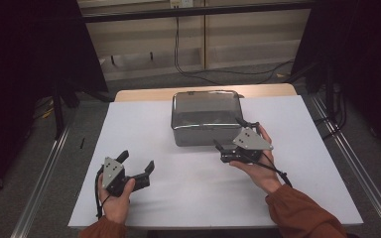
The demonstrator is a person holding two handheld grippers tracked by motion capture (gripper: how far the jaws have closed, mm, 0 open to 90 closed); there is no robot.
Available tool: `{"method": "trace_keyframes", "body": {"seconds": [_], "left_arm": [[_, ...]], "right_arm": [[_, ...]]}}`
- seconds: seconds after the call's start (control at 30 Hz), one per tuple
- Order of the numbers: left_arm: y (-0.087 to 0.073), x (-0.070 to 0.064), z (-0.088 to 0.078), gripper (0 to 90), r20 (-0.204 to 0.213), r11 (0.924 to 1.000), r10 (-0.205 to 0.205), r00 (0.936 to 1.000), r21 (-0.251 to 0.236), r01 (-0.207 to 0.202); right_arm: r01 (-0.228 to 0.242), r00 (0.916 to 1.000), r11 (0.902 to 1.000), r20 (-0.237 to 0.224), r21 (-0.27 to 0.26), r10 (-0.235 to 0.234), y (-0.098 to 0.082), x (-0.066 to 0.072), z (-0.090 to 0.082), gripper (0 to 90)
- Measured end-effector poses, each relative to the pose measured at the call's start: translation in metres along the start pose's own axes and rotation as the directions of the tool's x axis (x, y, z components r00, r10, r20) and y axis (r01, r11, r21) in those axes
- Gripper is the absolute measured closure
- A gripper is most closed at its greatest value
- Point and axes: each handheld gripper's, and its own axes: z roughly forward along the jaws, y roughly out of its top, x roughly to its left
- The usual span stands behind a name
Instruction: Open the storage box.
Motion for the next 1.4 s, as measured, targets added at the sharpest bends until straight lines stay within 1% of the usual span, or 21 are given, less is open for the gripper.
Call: {"method": "trace_keyframes", "body": {"seconds": [0.2,0.3,0.4,0.47,0.5,0.53,0.67,0.73,0.8,0.83,0.93,0.97,1.03,1.07,1.1,1.13,1.17,1.27,1.3,1.33,1.4], "left_arm": [[0.0,0.0,-0.001,3.6,0.003,1.0,0.002,1.0,-0.003,-0.002],[0.0,0.0,0.0,3.6,0.002,1.0,0.0,1.0,0.0,0.0],[0.0,0.0,0.0,3.6,0.002,1.0,0.001,1.0,0.0,-0.001],[0.0,0.0,0.0,3.6,0.001,1.0,0.007,1.0,0.006,-0.007],[0.0,0.0,0.0,3.6,0.001,1.0,0.007,1.0,0.006,-0.007],[0.0,0.0,0.0,3.6,0.002,0.9999,0.007,1.0,0.01,-0.007],[0.0,0.0,0.0,3.6,0.003,0.9999,0.007,1.0,0.011,-0.007],[0.0,0.0,0.0,3.6,0.003,0.9999,0.008,1.0,0.012,-0.008],[0.0,0.0,0.0,3.6,0.003,0.9999,0.009,1.0,0.012,-0.009],[0.0,0.0,0.0,3.6,0.003,0.9999,0.009,1.0,0.012,-0.009],[0.0,0.0,0.0,3.6,0.003,0.9998,0.011,0.9999,0.015,-0.011],[0.0,0.001,0.0,3.6,0.001,0.9998,0.014,0.9999,0.017,-0.014],[0.0,0.0,0.0,3.6,0.001,0.9998,0.013,0.9999,0.016,-0.013],[0.0,0.0,0.0,3.6,0.002,0.9998,0.014,0.9999,0.015,-0.014],[0.0,0.0,0.0,3.6,0.002,0.9998,0.014,0.9999,0.015,-0.014],[0.0,0.0,0.0,3.6,0.001,0.9997,0.015,0.9999,0.017,-0.015],[0.0,0.0,0.0,3.6,0.001,0.9997,0.015,0.9999,0.017,-0.015],[0.0,0.001,0.0,3.6,-0.001,0.9996,0.021,0.9998,0.021,-0.021],[0.0,0.001,0.0,3.6,-0.001,0.9996,0.021,0.9998,0.021,-0.021],[0.0,0.001,0.0,3.6,0.002,0.9995,0.024,0.9997,0.023,-0.024],[0.0,0.001,0.0,3.6,0.005,0.9994,0.025,0.9997,0.025,-0.025]], "right_arm": [[0.087,0.9962,0.9959,0.004,0.027,-0.087,0.005,0.007,0.007,7.1],[0.197,0.9802,0.9797,0.014,0.038,-0.197,0.007,0.013,0.011,8.2],[0.23,0.9731,0.9723,0.011,0.043,-0.23,0.008,0.016,0.014,8.6],[0.292,0.9557,0.9548,0.02,0.055,-0.294,0.008,0.021,0.016,9.0],[0.292,0.9557,0.9548,0.02,0.055,-0.294,0.008,0.021,0.016,9.0],[0.347,0.9364,0.9358,0.031,0.06,-0.35,0.008,0.024,0.017,10.3],[0.41,0.9101,0.9094,0.033,0.067,-0.413,0.008,0.029,0.018,11.8],[0.461,0.8842,0.8838,0.041,0.078,-0.465,0.009,0.032,0.019,13.8],[0.476,0.8764,0.876,0.041,0.079,-0.48,0.009,0.033,0.02,14.8],[0.508,0.8574,0.857,0.044,0.084,-0.513,0.009,0.034,0.022,17.0],[0.552,0.8282,0.8284,0.052,0.094,-0.558,0.008,0.036,0.024,20.5],[0.552,0.8282,0.8284,0.052,0.094,-0.558,0.008,0.036,0.024,20.5],[0.585,0.8043,0.8048,0.056,0.101,-0.592,0.008,0.037,0.026,22.5],[0.61,0.7849,0.784,0.048,0.116,-0.618,0.006,0.039,0.028,25.9],[0.61,0.7849,0.784,0.048,0.116,-0.618,0.006,0.039,0.028,25.9],[0.646,0.753,0.7525,0.055,0.129,-0.656,0.005,0.041,0.029,28.3],[0.646,0.753,0.7525,0.055,0.129,-0.656,0.005,0.041,0.029,28.3],[0.682,0.7176,0.7169,0.057,0.145,-0.694,0.003,0.043,0.031,34.4],[0.682,0.7176,0.7169,0.057,0.145,-0.694,0.003,0.043,0.031,34.4],[0.697,0.7017,0.701,0.057,0.149,-0.71,0.003,0.044,0.033,36.9],[0.71,0.6882,0.686,0.049,0.157,-0.724,0.003,0.045,0.034,38.6]]}}
